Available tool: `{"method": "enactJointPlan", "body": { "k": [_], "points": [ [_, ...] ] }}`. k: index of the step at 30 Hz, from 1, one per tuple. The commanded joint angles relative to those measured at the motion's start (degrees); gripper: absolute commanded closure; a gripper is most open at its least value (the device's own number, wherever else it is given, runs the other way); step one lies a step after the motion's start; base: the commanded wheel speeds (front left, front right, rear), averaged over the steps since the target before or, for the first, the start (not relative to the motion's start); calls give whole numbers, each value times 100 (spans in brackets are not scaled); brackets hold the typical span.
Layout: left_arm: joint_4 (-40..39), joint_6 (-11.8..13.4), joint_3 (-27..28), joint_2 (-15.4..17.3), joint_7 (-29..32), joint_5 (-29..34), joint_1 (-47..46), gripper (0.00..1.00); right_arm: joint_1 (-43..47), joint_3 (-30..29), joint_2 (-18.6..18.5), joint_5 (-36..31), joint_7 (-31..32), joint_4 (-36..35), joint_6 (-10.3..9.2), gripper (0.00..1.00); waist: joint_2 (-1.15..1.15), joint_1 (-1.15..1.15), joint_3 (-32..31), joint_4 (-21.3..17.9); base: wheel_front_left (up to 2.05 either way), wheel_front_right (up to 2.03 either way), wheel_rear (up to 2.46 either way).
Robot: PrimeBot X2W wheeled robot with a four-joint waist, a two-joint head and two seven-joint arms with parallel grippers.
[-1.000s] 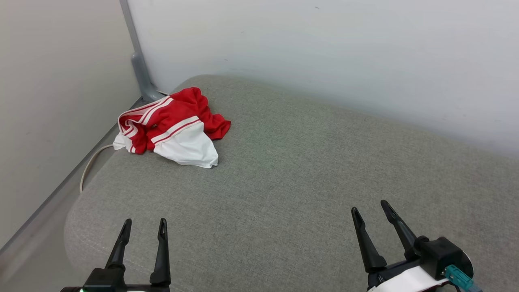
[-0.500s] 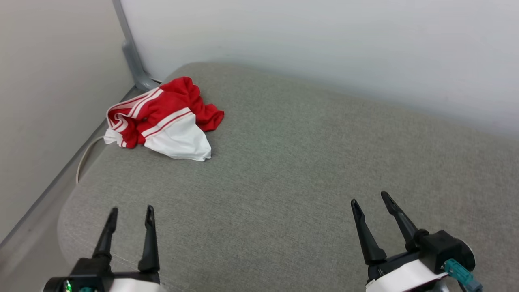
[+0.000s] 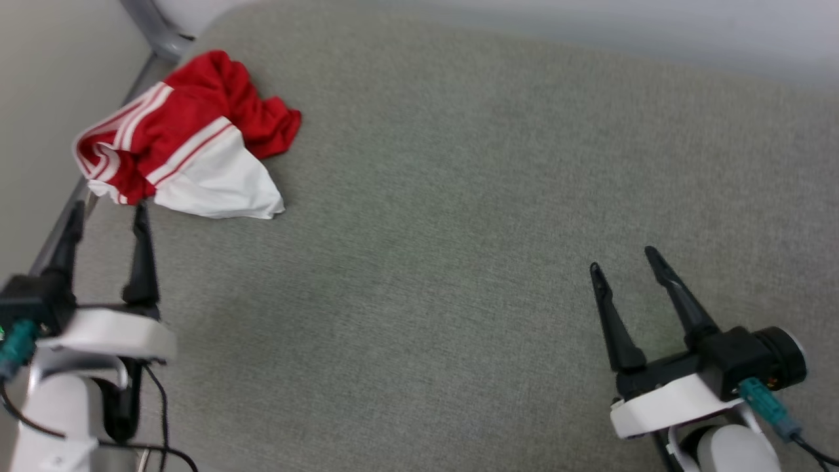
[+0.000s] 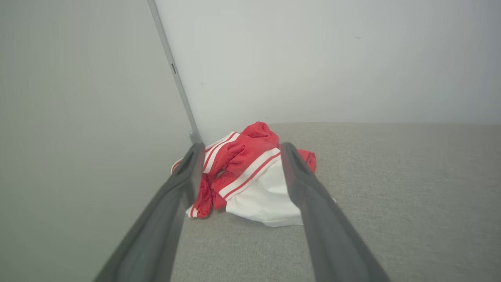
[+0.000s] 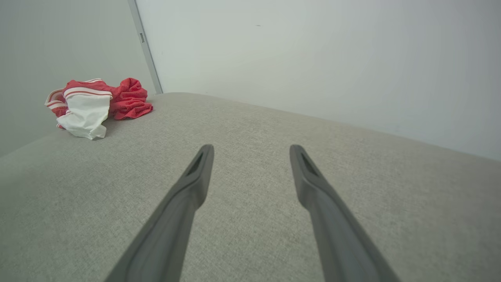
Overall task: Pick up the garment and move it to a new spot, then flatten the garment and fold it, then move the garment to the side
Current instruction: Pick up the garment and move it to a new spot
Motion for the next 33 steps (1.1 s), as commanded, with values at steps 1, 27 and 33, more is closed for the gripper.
{"method": "enactJointPlan", "body": {
  "k": [1, 27, 33],
  "points": [
    [372, -39, -17, 198, -13, -120, -322, 0, -95, -83, -5, -39, -14, -39, -7, 0, 0, -1, 476, -224, 0, 0, 0],
    [3186, -74, -3332, 2837, 2949, -3781, -3497, 0, -530, -270, -27, -498, 4, -482, -9, 0, 0, -1, 2089, -738, 0, 0, 0],
    [3081, -104, -4111, 2833, 3466, -4609, -3422, 100, -542, -296, -40, -531, 8, -509, -9, 0, 0, -1, 2146, -760, 0, 0, 0]
  ]
}}
